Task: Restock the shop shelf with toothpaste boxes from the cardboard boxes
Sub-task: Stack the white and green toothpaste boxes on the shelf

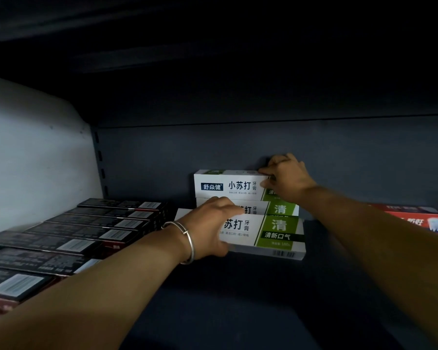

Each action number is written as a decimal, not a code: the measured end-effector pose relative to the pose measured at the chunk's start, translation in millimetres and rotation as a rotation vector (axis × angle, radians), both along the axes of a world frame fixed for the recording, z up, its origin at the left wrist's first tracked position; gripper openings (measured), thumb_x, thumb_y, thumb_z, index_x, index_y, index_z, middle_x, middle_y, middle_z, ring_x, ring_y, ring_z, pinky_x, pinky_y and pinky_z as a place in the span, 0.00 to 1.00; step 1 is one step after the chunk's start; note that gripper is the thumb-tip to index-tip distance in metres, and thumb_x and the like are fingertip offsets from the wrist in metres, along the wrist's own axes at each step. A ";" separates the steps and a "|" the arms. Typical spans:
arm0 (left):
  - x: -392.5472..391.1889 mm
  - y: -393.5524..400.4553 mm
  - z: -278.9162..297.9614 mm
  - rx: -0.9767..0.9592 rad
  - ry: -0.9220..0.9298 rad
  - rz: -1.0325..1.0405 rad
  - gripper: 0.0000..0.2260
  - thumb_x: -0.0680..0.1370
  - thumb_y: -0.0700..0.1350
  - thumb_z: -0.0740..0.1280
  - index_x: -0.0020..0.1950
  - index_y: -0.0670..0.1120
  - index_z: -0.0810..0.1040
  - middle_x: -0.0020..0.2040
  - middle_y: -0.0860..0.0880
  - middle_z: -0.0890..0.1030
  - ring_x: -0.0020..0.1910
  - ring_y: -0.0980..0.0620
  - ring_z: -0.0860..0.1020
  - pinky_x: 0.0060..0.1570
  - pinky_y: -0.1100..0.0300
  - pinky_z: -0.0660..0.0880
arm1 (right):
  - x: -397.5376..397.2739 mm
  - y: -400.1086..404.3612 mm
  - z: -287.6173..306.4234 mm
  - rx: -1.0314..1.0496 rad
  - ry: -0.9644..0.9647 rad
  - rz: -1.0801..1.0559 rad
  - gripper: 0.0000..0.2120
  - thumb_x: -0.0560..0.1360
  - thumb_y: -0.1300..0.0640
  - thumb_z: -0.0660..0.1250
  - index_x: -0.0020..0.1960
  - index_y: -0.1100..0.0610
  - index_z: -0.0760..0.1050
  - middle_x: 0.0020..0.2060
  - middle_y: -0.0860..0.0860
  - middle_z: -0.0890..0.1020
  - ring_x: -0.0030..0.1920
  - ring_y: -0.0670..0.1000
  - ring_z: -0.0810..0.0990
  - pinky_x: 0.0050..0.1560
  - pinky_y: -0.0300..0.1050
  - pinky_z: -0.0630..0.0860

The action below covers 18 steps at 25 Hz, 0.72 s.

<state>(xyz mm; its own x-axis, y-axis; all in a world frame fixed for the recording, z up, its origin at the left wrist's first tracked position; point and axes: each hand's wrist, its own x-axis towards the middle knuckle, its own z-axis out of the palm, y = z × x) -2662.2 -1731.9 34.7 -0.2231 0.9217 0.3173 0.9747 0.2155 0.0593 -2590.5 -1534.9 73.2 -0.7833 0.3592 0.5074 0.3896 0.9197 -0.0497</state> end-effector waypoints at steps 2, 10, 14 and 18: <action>-1.1 0.4 -0.7 0.005 -0.001 0.002 0.34 0.69 0.43 0.72 0.72 0.49 0.63 0.65 0.52 0.67 0.66 0.55 0.64 0.67 0.67 0.61 | 0.4 -0.5 0.2 0.002 -0.002 -0.002 0.20 0.78 0.50 0.63 0.69 0.50 0.70 0.64 0.51 0.71 0.69 0.54 0.61 0.67 0.50 0.59; -2.0 -0.5 -1.2 0.005 0.019 0.002 0.34 0.68 0.42 0.72 0.72 0.49 0.63 0.65 0.52 0.68 0.66 0.55 0.64 0.68 0.65 0.62 | 3.1 -6.4 0.8 0.064 -0.006 0.000 0.21 0.78 0.50 0.62 0.70 0.50 0.68 0.66 0.52 0.70 0.68 0.55 0.61 0.67 0.49 0.60; 0.7 -3.1 -4.5 0.050 0.051 0.001 0.32 0.68 0.42 0.71 0.71 0.49 0.65 0.64 0.52 0.68 0.65 0.54 0.64 0.67 0.65 0.62 | 22.4 -31.7 5.0 -0.104 -0.012 0.267 0.14 0.80 0.55 0.60 0.64 0.55 0.75 0.61 0.53 0.76 0.61 0.50 0.71 0.62 0.41 0.66; 6.7 -8.6 -8.2 0.080 0.074 0.008 0.32 0.67 0.41 0.72 0.69 0.48 0.66 0.63 0.51 0.69 0.64 0.53 0.65 0.67 0.61 0.64 | 50.7 -55.6 -0.8 -0.528 -0.493 0.234 0.19 0.78 0.44 0.58 0.64 0.50 0.74 0.63 0.48 0.76 0.62 0.49 0.73 0.65 0.46 0.68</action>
